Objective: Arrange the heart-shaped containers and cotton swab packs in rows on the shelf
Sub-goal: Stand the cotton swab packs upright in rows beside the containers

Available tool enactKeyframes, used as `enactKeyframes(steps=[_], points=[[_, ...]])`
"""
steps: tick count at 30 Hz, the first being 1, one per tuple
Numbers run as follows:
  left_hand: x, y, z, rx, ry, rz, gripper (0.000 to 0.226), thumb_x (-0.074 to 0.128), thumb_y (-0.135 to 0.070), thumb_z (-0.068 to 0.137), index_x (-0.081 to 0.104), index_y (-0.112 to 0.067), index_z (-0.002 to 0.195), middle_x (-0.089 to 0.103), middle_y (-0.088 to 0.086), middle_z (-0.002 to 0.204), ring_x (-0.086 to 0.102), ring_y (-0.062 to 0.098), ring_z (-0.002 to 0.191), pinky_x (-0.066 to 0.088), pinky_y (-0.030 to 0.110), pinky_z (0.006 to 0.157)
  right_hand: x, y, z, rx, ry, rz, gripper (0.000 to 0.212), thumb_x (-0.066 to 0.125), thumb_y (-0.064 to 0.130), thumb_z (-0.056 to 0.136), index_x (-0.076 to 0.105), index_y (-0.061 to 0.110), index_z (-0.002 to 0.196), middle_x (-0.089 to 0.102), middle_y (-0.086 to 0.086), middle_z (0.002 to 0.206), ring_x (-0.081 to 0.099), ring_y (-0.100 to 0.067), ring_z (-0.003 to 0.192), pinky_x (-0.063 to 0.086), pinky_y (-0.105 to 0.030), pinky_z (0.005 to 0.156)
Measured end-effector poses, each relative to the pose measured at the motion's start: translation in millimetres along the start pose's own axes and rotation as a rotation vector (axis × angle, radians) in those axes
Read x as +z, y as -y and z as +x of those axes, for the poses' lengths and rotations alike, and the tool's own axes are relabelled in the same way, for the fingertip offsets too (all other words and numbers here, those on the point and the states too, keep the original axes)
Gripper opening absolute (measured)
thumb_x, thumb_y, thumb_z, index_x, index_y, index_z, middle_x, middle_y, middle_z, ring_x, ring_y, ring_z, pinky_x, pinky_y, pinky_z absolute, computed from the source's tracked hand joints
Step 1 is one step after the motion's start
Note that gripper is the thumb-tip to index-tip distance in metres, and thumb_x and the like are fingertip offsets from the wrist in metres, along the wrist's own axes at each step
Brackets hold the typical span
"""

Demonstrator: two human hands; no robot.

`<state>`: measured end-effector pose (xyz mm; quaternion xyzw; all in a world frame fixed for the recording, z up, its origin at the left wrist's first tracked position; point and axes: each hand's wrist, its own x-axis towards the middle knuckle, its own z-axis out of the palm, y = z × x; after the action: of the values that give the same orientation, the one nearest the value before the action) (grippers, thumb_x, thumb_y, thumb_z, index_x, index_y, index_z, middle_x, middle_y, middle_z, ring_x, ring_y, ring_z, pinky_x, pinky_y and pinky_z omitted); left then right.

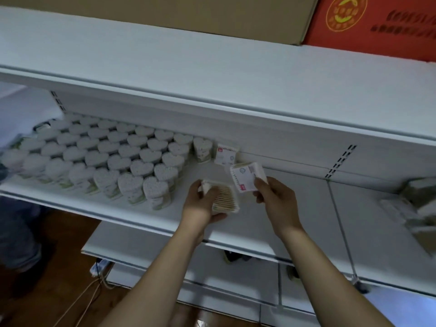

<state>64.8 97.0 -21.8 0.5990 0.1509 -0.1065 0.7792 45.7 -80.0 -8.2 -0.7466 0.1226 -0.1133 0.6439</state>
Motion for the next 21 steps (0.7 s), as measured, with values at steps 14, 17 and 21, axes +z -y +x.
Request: enactKeyframes(steps=[14, 17, 21], points=[[-32, -30, 15, 0.065, 0.095, 0.047, 0.031, 0.057, -0.01, 0.099, 0.046, -0.025, 0.123, 0.061, 0.006, 0.117, 0.069, 0.02, 0.084, 0.06, 0.033, 0.055, 39, 9, -17, -0.153, 0.062, -0.481, 0.02, 0.078, 0.028, 0.082, 0.063, 0.025, 0.095, 0.067, 0.011, 0.093, 0.063, -0.004, 0.08, 0.05, -0.018, 0.067], [-36, -33, 19, 0.033, 0.116, 0.028, 0.045, 0.056, -0.01, 0.099, 0.04, -0.03, 0.136, 0.057, 0.005, 0.125, 0.068, 0.022, 0.092, 0.06, 0.028, 0.055, 36, 10, -12, -0.293, 0.058, -0.621, 0.015, 0.077, 0.036, 0.082, 0.069, 0.024, 0.086, 0.061, 0.013, 0.091, 0.059, 0.0, 0.081, 0.044, -0.012, 0.065], [-38, -34, 23, 0.032, 0.109, 0.071, 0.058, 0.059, -0.012, 0.098, 0.035, -0.025, 0.149, 0.053, 0.004, 0.136, 0.069, 0.021, 0.093, 0.062, 0.031, 0.058, 30, 14, -5, -0.378, 0.16, -0.586, 0.019, 0.077, 0.024, 0.085, 0.073, 0.024, 0.103, 0.065, 0.01, 0.1, 0.062, -0.004, 0.083, 0.052, -0.02, 0.074]])
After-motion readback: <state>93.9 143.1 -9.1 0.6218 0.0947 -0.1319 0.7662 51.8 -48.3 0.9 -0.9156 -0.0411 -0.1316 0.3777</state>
